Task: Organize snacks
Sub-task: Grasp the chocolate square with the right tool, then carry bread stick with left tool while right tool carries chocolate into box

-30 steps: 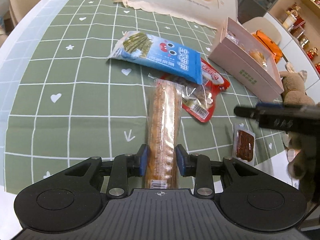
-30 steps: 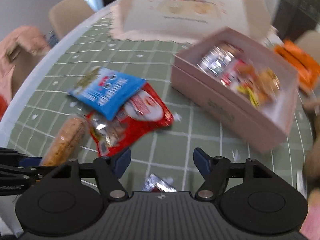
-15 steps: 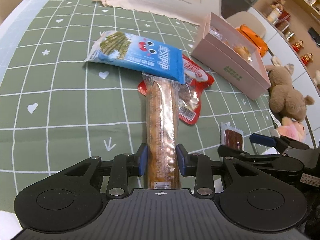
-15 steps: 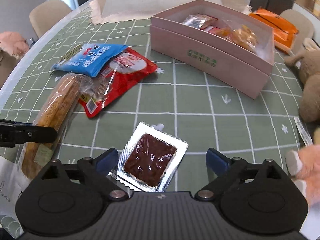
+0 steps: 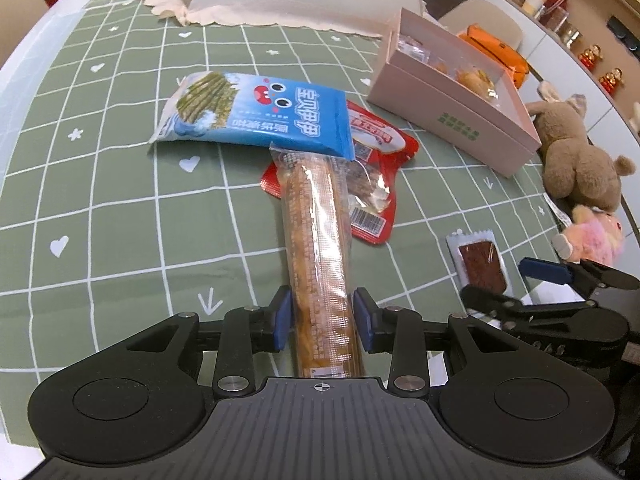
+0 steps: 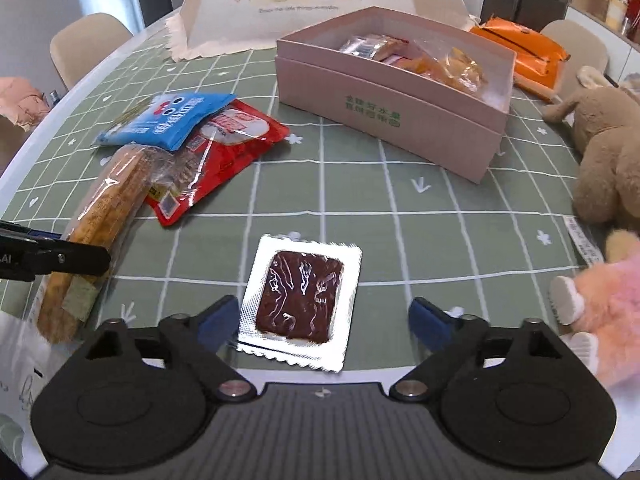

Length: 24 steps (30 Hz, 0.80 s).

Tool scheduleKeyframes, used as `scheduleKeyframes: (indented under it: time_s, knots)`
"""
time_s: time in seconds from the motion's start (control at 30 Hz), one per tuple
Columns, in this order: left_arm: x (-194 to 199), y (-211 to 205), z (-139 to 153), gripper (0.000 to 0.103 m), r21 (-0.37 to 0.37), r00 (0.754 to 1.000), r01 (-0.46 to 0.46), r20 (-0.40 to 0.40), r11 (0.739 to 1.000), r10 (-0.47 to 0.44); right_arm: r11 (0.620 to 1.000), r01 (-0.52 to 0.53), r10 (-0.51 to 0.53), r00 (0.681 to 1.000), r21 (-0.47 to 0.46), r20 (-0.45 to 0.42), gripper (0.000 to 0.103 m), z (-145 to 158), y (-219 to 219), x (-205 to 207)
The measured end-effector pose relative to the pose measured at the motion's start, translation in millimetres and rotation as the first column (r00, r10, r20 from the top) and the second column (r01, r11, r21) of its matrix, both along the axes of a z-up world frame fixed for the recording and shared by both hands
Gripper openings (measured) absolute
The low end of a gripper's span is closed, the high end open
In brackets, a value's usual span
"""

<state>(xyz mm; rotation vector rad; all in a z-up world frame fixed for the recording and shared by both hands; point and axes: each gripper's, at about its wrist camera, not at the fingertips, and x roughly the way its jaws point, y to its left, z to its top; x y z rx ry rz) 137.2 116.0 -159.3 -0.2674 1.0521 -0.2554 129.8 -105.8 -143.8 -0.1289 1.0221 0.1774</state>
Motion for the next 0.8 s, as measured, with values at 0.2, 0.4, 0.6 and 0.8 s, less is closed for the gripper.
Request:
scheduleKeyframes:
  time_s: [0.2,0.4,0.6,0.8]
  knots:
    - [5.2,-1.1,0.7,0.038,-0.008,1.0,0.0,-0.011,1.0,0.0,0.999,0.023,-0.023,1.0,0.042,-0.013,0.082,3.7,-6.8,6.0]
    - [11.5,-9.4,2.5,0.038,0.024,0.999,0.016,-0.029,1.0,-0.016,0.996,-0.083,0.083,0.996,-0.017,-0.014,0.049,8.7,19.4,9.1]
    - [21.3,-14.8,3.6,0.038,0.045,0.998,0.033,-0.06,0.998,-0.03,0.988,-0.153,0.153,0.988,0.01,-0.014,0.047,21.0,28.0,-4.1]
    - [28.5,-22.1,3.9,0.039,0.065,0.998,0.026,-0.052,0.998,-0.023,0.992,-0.127,0.127,0.992,-0.001,-0.013,0.047,21.6,24.6,-10.4]
